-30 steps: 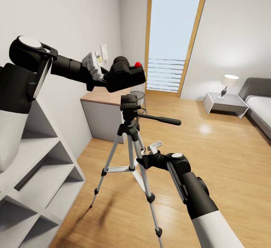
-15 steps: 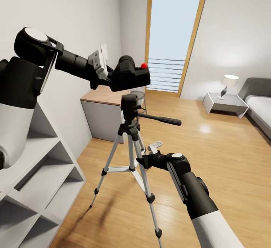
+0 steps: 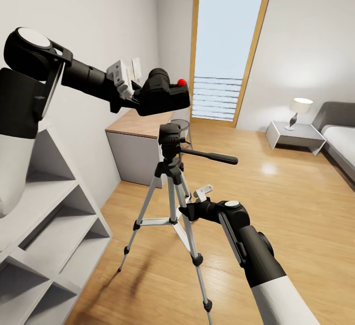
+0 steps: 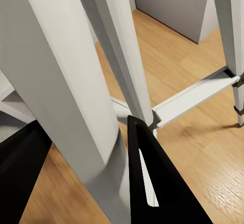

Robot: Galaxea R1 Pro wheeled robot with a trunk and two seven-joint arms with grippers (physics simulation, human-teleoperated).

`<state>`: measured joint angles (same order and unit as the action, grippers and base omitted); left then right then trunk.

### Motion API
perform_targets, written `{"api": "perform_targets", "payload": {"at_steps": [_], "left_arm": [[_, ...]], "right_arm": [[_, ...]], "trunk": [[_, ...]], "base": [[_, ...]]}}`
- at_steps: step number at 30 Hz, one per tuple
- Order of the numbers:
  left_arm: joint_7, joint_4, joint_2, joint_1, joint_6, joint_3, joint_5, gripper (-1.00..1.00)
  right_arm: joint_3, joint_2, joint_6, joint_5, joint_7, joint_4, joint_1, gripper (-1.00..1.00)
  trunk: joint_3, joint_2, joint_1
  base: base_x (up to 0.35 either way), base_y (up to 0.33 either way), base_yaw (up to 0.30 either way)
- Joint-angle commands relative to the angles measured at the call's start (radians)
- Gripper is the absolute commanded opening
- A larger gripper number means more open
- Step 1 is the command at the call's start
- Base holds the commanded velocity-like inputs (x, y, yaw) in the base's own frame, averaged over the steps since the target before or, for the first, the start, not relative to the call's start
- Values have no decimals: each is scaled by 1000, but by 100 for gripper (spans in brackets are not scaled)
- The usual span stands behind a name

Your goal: Attach the digital camera to the camera tripod in the bedroom.

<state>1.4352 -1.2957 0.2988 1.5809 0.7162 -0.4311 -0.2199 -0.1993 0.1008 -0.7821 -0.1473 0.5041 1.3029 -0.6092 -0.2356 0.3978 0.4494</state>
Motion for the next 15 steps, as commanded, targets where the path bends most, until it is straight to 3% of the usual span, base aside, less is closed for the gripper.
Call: {"api": "perform_targets", "payload": {"at_steps": [1,15], "left_arm": [[7,-2,2,2,8,-1,-7,-100],[83,-16,2,2,11,-3,8,-100]], "right_arm": [[1,0,7,-36,7,1,-1,-100],[1,0,7,-35,-16,0,-1,-100]], "trunk": [[-2,2,1],[-2,2,1]], "base": [[0,0,0],[0,0,0]]}}
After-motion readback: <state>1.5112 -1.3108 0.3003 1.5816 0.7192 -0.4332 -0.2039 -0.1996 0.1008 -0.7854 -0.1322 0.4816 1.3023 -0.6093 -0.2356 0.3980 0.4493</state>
